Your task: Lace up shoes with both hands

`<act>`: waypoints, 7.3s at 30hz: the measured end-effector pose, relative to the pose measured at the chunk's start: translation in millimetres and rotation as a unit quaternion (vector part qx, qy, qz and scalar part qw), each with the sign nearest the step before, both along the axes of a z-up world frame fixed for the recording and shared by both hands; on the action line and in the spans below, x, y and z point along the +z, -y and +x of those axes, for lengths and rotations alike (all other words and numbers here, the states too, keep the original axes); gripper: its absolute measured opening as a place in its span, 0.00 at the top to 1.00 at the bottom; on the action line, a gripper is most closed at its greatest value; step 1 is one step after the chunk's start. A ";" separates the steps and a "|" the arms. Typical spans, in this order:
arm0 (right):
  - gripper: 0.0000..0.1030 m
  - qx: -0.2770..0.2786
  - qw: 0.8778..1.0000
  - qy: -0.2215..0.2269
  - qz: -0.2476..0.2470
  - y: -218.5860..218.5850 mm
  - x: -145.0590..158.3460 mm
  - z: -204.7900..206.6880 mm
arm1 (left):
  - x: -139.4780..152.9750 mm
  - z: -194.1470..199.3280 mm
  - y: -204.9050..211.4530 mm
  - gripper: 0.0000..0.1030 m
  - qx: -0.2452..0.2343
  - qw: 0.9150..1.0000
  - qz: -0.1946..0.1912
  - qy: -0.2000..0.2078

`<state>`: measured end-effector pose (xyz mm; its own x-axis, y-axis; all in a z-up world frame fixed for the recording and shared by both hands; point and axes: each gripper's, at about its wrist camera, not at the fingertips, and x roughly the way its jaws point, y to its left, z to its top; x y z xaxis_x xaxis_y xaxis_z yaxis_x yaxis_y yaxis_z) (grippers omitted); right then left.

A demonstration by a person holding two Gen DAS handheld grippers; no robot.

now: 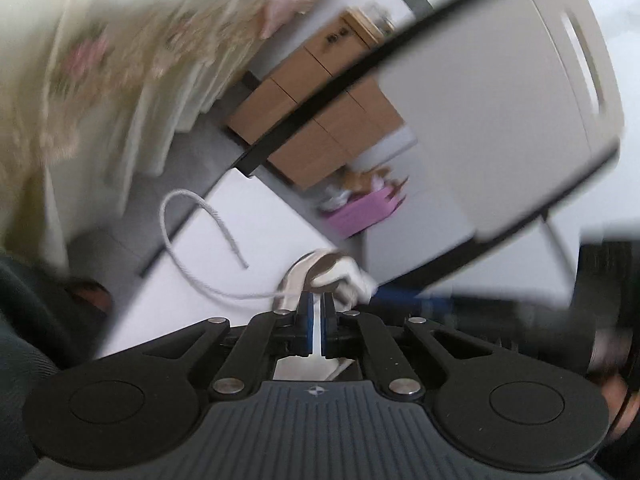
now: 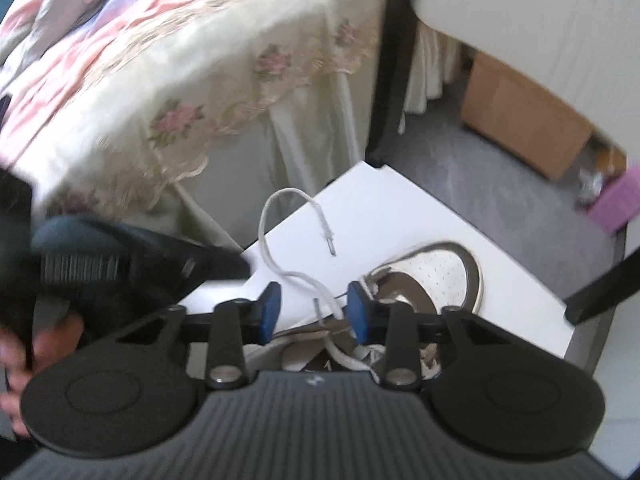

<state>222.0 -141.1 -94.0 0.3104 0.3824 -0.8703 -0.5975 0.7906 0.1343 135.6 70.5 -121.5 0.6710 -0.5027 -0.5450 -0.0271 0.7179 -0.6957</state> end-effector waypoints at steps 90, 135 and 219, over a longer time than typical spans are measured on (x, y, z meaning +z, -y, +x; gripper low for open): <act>0.97 0.020 0.947 0.264 0.184 -25.0 211.4 -31.8 | -21.5 -17.8 136.2 0.65 -0.165 0.892 0.394 0.146; 0.52 -0.160 0.955 0.182 0.170 99.3 115.2 -85.5 | -20.5 -21.2 135.2 0.63 -0.147 0.902 0.381 0.143; 0.42 -0.395 0.878 -0.058 0.265 174.7 -76.5 -79.7 | -59.5 179.8 -33.0 0.58 -0.079 0.950 0.234 -0.189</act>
<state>142.3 -315.8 -170.4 0.5817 0.4486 -0.6785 0.1507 0.7603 0.6318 315.4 103.5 -181.0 0.3198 -0.2238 -0.9207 -0.0774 0.9623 -0.2608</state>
